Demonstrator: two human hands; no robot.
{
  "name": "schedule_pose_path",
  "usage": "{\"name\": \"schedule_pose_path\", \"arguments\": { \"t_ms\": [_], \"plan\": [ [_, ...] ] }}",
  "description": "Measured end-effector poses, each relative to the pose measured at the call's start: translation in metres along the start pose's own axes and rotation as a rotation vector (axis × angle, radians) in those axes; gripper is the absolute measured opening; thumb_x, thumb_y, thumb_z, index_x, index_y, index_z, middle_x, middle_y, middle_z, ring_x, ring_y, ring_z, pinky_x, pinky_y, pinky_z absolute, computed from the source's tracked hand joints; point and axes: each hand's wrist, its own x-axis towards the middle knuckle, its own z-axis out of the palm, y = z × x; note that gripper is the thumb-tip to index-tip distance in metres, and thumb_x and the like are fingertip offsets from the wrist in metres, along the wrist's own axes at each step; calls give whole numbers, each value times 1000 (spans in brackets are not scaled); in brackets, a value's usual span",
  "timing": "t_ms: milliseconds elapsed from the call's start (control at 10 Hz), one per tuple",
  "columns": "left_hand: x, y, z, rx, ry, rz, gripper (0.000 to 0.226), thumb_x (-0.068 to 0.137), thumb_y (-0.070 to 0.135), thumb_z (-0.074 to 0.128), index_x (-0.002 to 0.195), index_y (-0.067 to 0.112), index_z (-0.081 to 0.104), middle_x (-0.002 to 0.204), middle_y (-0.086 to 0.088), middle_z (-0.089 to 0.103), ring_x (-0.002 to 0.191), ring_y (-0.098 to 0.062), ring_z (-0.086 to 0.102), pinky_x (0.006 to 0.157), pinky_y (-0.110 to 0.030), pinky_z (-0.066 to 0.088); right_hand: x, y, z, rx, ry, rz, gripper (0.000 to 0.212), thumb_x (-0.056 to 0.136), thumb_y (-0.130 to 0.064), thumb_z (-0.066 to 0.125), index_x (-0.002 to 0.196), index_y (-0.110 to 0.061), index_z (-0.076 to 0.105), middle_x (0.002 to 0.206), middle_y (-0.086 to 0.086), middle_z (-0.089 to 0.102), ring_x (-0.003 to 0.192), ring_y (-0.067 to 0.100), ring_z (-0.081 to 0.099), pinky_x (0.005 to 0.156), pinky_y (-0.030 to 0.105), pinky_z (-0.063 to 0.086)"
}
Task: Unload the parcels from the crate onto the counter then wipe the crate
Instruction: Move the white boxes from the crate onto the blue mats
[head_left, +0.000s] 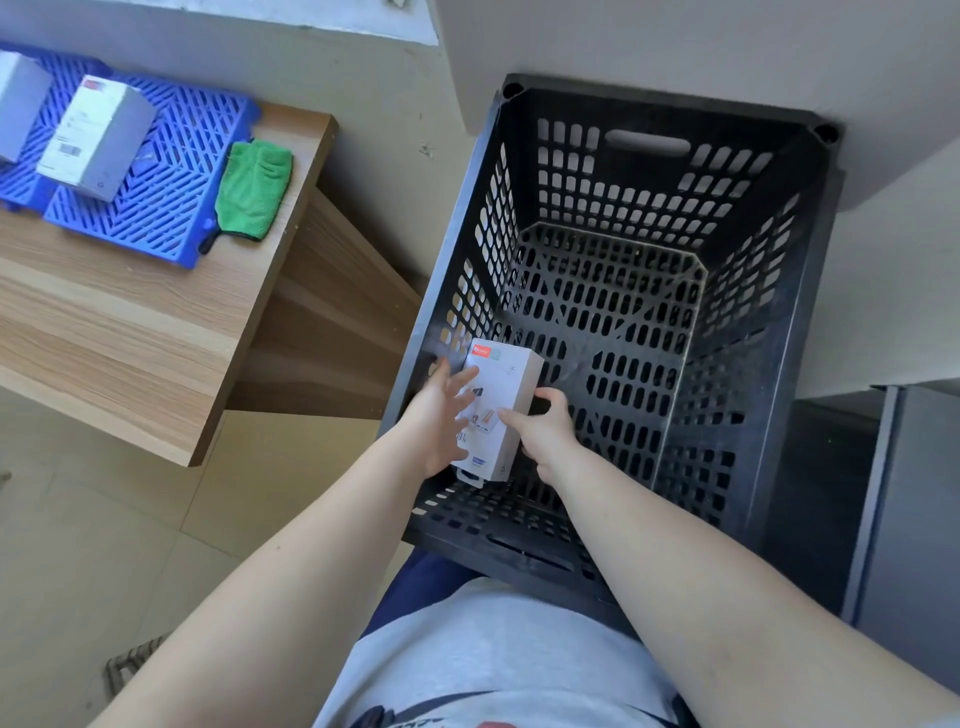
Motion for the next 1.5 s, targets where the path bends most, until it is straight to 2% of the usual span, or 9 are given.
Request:
{"name": "schedule_pose_path", "arguments": {
  "t_ms": [200,300,400,500,600,800,1000,1200,1500],
  "plan": [
    [4,-6,0,11,60,53,61,100,61,32,151,28,38,161,0,28,150,-25,18,118,-49,14,-1,-14,-17,-48,28,-24,50,88,-15,71,127,-24,41,119,4,57,105,26,60,94,51,53],
    [-4,-10,6,137,113,148,60,95,57,49,142,20,49,134,2,56,120,-13,54,93,-15,45,-6,-23,-43,-3,29,-32,41,91,-12,67,125,-23,45,121,7,60,105,26,63,91,47,54],
    [7,-4,12,-36,52,58,59,99,59,39,148,26,42,154,1,40,142,-24,36,113,-39,33,-17,-31,-64,89,-33,-41,39,94,-8,63,127,-22,47,116,10,67,103,27,67,88,46,56],
    [3,11,24,-92,-2,71,52,102,59,28,139,30,51,153,2,41,141,-33,34,112,-58,30,-30,-47,-76,117,-61,-109,32,95,-7,62,121,-23,51,111,10,70,100,28,69,82,44,58],
    [-8,33,44,-111,-27,117,52,102,59,25,128,30,60,146,1,49,134,-34,42,106,-59,33,-41,-66,-81,63,84,-229,17,97,-17,61,111,-24,58,111,5,69,101,24,68,92,52,55],
    [-39,96,68,-89,-90,296,60,102,61,22,133,29,61,146,3,52,136,-34,39,110,-65,29,-91,-132,-91,231,8,-282,62,100,-63,21,121,-23,62,114,-1,67,107,21,61,102,49,44],
    [-87,156,57,-81,-169,456,59,100,64,22,126,32,64,136,4,60,124,-30,51,106,-59,37,-139,-190,-84,269,-81,-424,91,89,-79,5,125,-21,67,130,3,61,118,35,56,106,55,41],
    [-150,197,-25,-151,-233,623,58,100,63,24,117,32,70,123,4,67,117,-29,57,101,-59,42,-192,-231,5,181,-178,-596,91,89,-79,5,131,-22,63,130,2,62,119,35,55,106,55,41],
    [-205,181,-290,-279,-195,722,57,100,62,25,117,26,67,128,-2,62,121,-32,52,89,-52,48,-215,-215,257,110,-395,-598,87,89,-79,5,134,-26,58,130,14,59,118,38,54,94,51,48]
  ]
}}
